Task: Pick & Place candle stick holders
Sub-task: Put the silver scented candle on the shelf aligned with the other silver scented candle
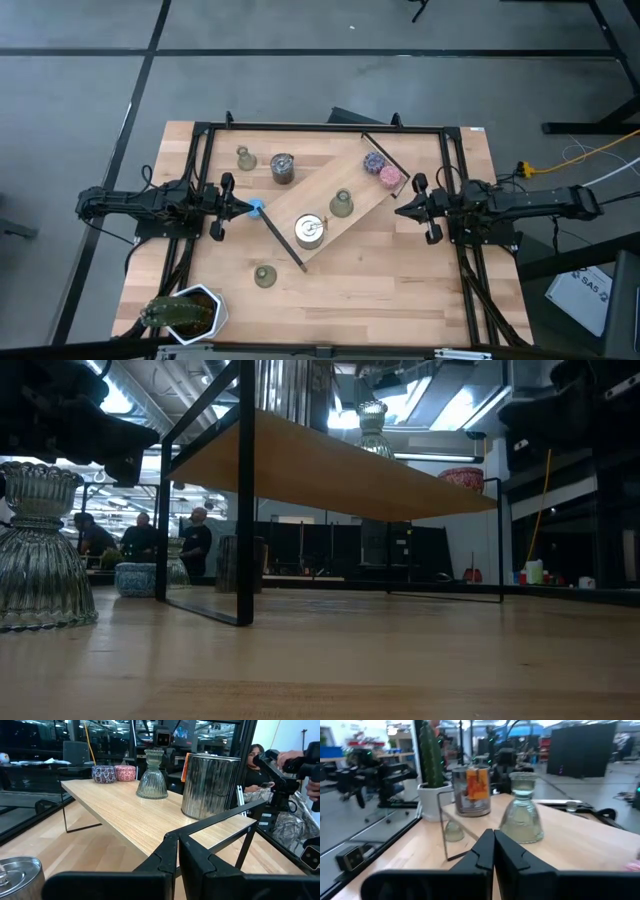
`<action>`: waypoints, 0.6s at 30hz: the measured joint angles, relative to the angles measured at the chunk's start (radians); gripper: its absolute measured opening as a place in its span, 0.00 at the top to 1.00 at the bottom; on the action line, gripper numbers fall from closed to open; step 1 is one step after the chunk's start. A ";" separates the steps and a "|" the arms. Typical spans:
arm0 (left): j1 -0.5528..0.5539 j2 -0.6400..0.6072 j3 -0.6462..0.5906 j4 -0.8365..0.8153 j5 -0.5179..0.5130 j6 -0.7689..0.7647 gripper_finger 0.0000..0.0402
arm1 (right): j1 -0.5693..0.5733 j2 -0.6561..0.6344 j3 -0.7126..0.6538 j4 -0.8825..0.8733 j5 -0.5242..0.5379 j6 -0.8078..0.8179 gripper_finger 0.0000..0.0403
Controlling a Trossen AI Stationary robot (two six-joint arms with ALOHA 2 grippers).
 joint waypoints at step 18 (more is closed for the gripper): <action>0.000 0.000 0.000 0.000 0.000 0.000 0.97 | 0.000 -0.207 -0.092 -0.038 0.022 0.062 0.98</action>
